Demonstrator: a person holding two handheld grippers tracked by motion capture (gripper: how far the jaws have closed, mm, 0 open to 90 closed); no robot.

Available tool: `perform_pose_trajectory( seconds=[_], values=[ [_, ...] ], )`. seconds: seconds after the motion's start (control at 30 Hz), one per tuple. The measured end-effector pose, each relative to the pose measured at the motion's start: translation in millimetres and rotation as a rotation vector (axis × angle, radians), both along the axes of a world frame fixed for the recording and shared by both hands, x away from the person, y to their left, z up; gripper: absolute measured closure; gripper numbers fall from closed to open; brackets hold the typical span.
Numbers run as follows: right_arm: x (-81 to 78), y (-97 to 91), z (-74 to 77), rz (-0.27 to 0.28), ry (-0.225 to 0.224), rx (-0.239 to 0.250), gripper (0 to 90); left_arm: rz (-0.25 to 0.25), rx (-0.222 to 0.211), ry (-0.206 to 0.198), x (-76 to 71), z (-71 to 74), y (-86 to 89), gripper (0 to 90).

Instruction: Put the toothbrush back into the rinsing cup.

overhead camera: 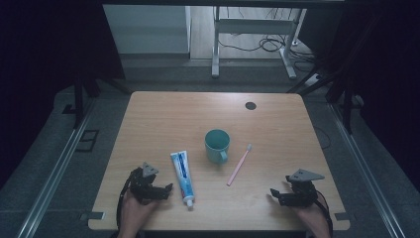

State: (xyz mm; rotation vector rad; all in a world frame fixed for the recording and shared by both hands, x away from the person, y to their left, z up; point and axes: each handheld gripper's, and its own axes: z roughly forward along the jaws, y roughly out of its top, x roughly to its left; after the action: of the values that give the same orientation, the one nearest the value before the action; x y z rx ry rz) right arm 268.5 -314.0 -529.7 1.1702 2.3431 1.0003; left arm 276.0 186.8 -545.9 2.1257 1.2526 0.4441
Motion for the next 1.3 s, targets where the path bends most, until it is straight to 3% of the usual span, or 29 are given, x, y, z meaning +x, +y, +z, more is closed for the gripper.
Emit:
perform_pose_trajectory(
  seconds=[0.2, 0.43, 0.8, 1.3],
  values=[
    [0.8, 3.2, 5.5, 0.019, 0.019, 0.014, 26.4, 0.000, 0.000, 0.000, 0.0, 0.0, 0.0, 0.0],
    [2.0, 8.6, 7.6, 0.034, 0.032, -0.026, 32.1, 0.000, 0.000, 0.000, 0.0, 0.0, 0.0, 0.0],
    [8.8, 17.3, 18.1, 0.076, 0.046, 0.042, 54.0, 0.000, 0.000, 0.000, 0.0, 0.0, -0.1, 0.0],
    [21.3, 28.7, 21.2, 0.119, 0.070, 0.082, 68.9, 0.000, 0.001, 0.000, 0.0, 0.0, 0.0, 0.0]
  ],
)
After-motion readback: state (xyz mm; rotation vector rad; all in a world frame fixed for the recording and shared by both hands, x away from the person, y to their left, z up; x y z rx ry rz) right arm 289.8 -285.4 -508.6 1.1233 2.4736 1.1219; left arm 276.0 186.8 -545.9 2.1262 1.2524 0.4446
